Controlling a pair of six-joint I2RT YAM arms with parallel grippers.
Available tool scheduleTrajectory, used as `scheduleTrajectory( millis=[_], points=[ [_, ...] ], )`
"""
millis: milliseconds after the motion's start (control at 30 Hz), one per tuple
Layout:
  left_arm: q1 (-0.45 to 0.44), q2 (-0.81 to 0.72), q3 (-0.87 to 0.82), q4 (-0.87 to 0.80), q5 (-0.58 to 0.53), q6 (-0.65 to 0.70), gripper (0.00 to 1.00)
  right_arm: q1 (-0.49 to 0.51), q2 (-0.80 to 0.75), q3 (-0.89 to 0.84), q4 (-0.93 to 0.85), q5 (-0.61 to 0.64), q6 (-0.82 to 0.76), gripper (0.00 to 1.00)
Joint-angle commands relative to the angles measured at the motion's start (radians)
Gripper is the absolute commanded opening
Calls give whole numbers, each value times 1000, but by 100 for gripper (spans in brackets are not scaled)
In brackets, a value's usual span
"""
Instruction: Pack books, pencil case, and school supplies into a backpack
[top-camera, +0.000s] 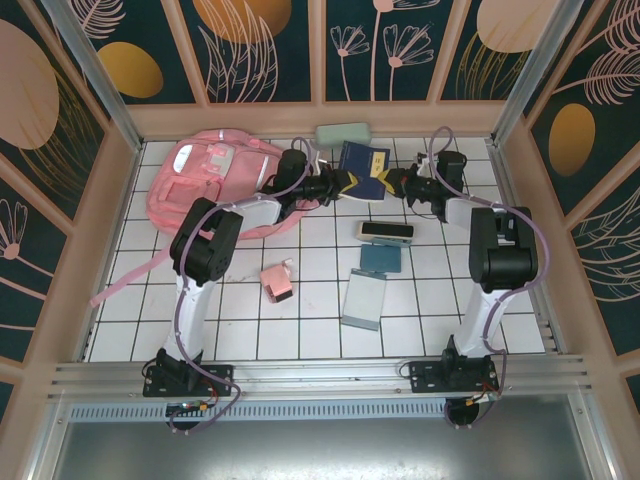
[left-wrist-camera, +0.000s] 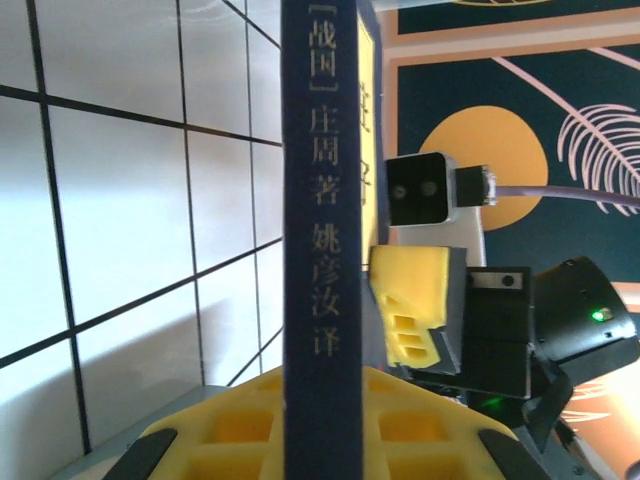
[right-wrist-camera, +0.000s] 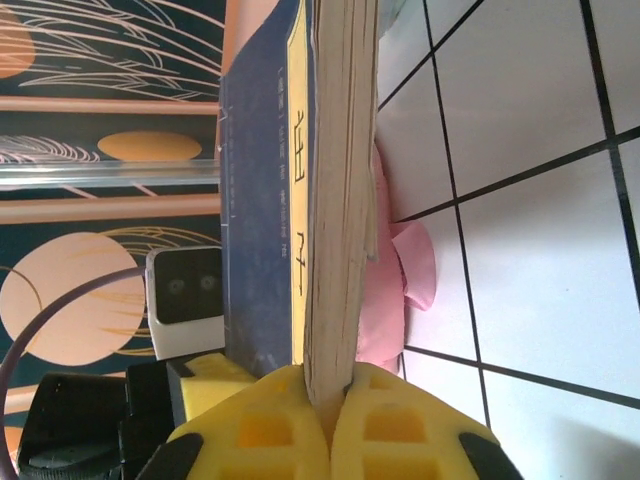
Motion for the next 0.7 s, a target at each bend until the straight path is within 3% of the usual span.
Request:
scheduleTrajectory(
  millis=[0, 33, 67, 200, 367, 533, 667],
  points=[
    [17, -65, 49, -118, 14, 129, 23, -5, -58, -21, 57, -41, 3, 0],
    [24, -75, 66, -197, -16, 190, 37, -5, -63, -23, 57, -38, 4, 0],
    [30, -85, 89, -308, -61, 259, 44, -4, -70, -26, 57, -35, 3, 0],
    [54, -112, 186, -639, -259, 490, 48, -2, -90, -29, 42, -18, -5, 0],
    [60, -130, 280, -932, -619, 696, 51, 15, -96, -14, -22, 5, -52, 0],
    [60, -140, 289, -1070, -922, 828, 53, 33, -90, -16, -21, 11, -52, 0],
    [59, -134, 263, -1104, -1041, 904, 55, 43, -79, -13, -17, 16, -49, 0]
  ],
)
